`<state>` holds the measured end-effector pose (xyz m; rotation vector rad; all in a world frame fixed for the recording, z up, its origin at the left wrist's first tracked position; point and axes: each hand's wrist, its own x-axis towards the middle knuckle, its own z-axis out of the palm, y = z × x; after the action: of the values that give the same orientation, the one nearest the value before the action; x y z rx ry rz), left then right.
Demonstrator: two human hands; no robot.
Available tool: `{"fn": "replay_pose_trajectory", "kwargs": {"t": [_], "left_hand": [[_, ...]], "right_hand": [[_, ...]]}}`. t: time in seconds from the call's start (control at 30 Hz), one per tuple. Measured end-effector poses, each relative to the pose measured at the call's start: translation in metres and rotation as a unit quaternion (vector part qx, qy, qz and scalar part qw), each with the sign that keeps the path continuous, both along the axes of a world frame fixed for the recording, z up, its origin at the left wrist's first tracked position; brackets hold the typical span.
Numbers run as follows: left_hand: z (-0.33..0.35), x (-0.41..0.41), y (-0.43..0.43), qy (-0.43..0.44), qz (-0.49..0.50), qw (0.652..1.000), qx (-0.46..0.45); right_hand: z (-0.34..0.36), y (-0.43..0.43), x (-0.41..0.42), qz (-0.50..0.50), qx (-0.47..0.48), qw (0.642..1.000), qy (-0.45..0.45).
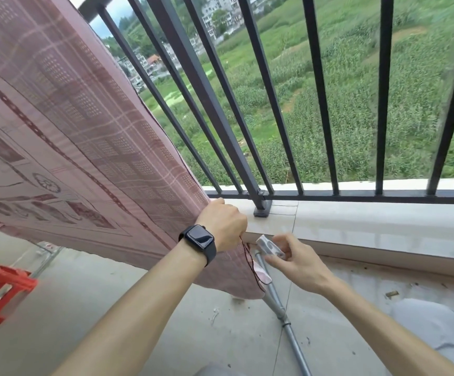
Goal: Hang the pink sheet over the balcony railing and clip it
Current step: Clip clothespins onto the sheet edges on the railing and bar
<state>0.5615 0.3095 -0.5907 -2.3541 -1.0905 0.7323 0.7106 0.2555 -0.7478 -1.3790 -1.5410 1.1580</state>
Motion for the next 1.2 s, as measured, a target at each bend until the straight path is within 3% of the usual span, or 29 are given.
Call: {"fn": "replay_pose_trajectory", "kwargs": {"t": [0.1,0.23,0.5,0.67,0.87,1.2], "left_hand": [[-0.002,-0.006,0.002,-0.012,-0.013,1.0,-0.001],[-0.005,-0.009,0.004,-0.007,-0.023,1.0,0.001],[-0.004,-0.007,0.002,0.0,-0.031,0.999,0.007],[-0.005,-0.01,0.003,0.002,-0.039,0.999,0.006],[-0.006,-0.01,0.004,-0.012,-0.04,0.999,0.003],[-0.01,-0.015,0.007,-0.032,-0.048,0.998,0.003]], "right_hand": [[0.002,0.001,0.0,-0.07,0.039,0.997,0.012],[0.0,0.0,-0.003,-0.067,0.101,0.993,0.0],[0.01,0.004,-0.008,-0.1,0.082,0.99,0.06],[0.016,0.007,-0.002,-0.078,0.08,0.991,0.068],[0.03,0.02,-0.01,0.002,0.086,0.996,0.004],[0.029,0.033,-0.014,0.034,0.112,0.992,-0.039]]}}
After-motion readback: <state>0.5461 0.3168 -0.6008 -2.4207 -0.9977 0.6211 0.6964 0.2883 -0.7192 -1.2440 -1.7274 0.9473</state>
